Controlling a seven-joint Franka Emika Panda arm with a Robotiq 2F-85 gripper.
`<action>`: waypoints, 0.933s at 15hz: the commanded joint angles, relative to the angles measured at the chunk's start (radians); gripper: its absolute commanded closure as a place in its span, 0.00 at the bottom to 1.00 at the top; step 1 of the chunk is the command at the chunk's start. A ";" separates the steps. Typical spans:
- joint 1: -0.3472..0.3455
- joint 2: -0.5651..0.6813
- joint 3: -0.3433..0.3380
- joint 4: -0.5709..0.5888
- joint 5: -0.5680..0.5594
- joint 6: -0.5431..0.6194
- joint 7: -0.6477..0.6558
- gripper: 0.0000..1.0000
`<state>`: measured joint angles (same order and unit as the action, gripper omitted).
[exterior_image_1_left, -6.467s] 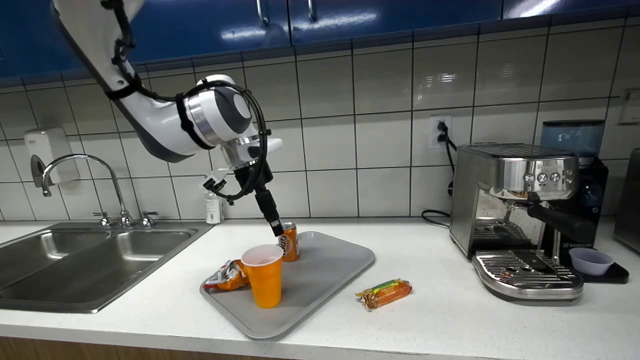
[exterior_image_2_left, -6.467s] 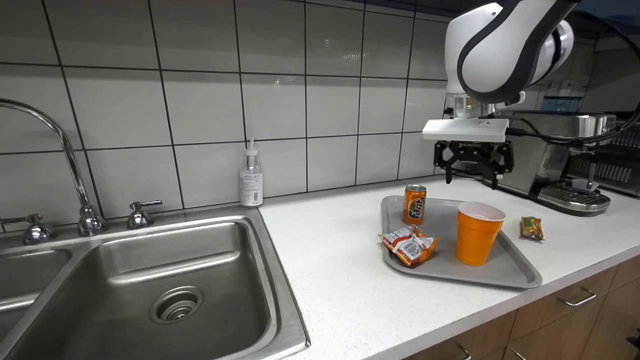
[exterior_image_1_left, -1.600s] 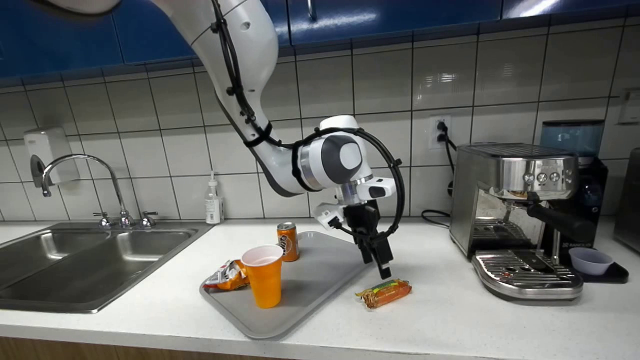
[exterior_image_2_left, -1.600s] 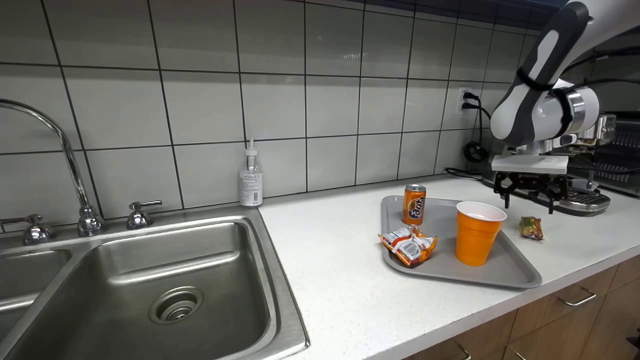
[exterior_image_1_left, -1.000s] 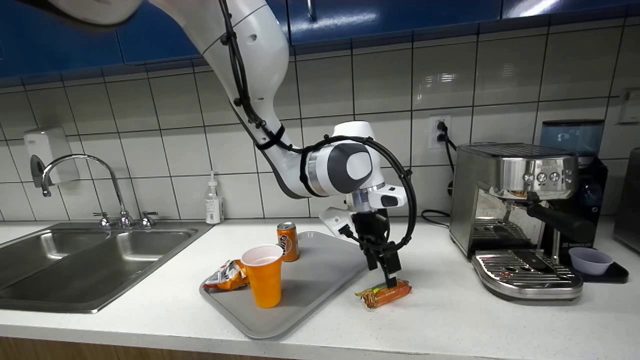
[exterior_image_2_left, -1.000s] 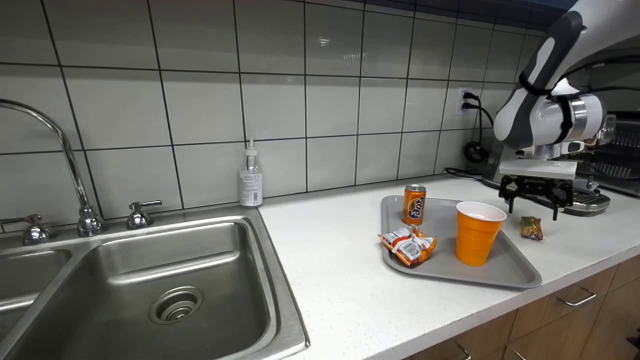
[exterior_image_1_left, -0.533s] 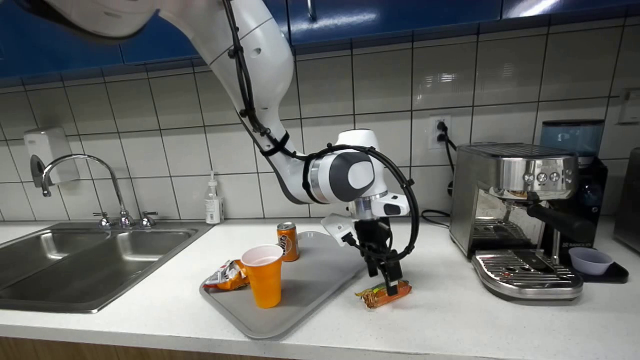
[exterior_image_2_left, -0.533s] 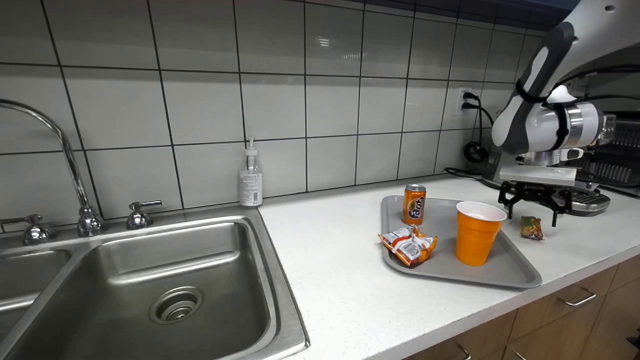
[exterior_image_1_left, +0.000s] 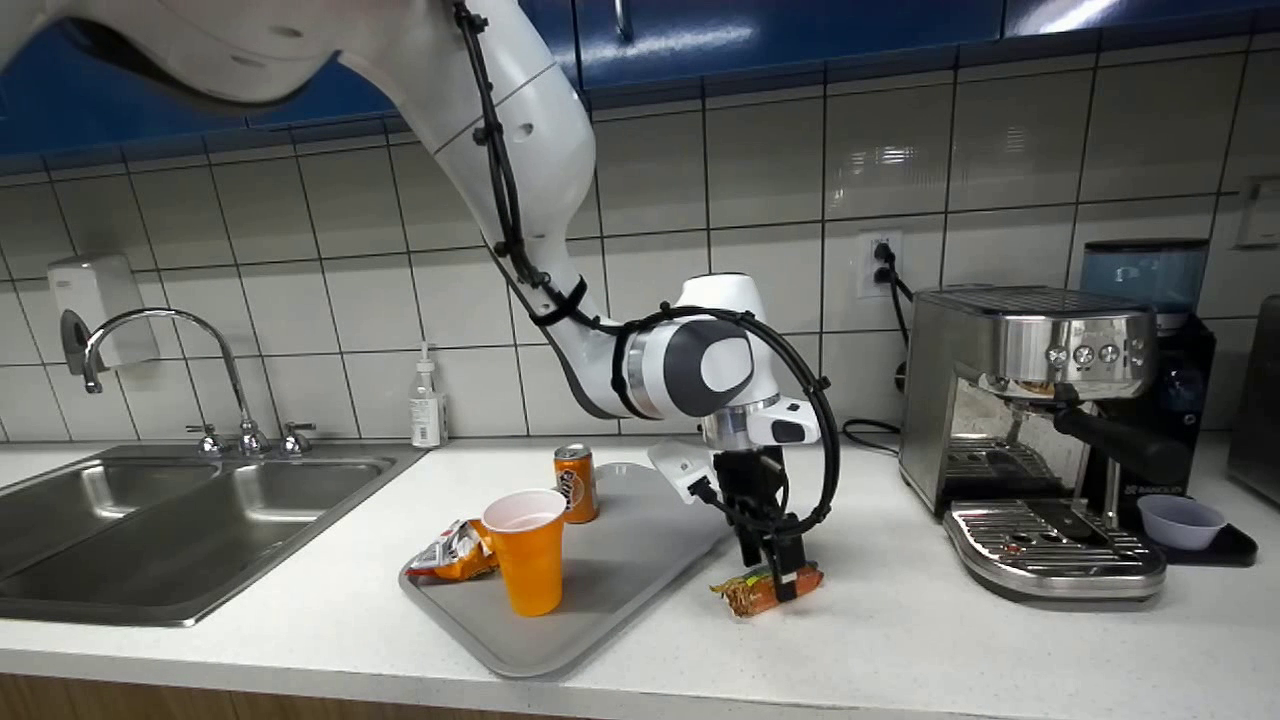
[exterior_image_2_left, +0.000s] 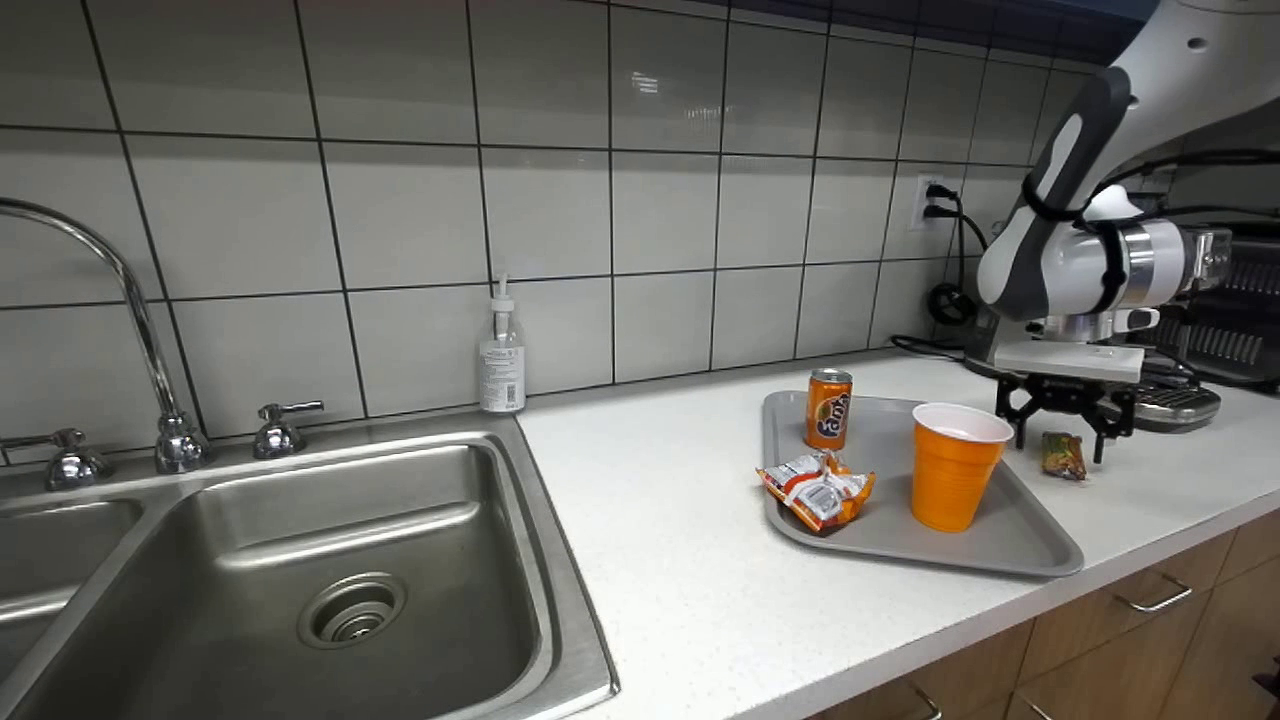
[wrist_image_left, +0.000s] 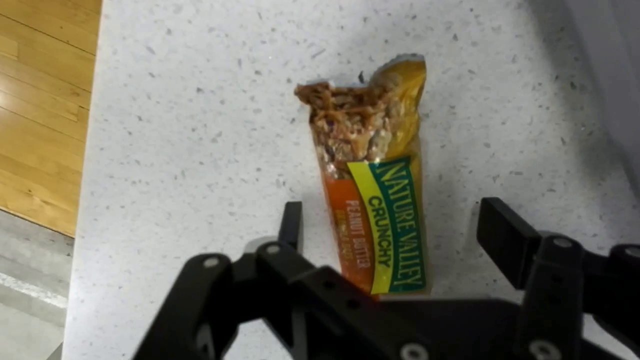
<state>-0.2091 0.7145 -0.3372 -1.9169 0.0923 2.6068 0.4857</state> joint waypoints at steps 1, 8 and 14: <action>-0.023 0.020 0.015 0.043 0.026 -0.020 -0.039 0.42; -0.017 0.018 0.005 0.049 0.020 -0.015 -0.031 0.84; -0.003 -0.023 -0.003 0.022 0.016 0.011 -0.024 0.84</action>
<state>-0.2121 0.7234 -0.3389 -1.8874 0.0926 2.6101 0.4857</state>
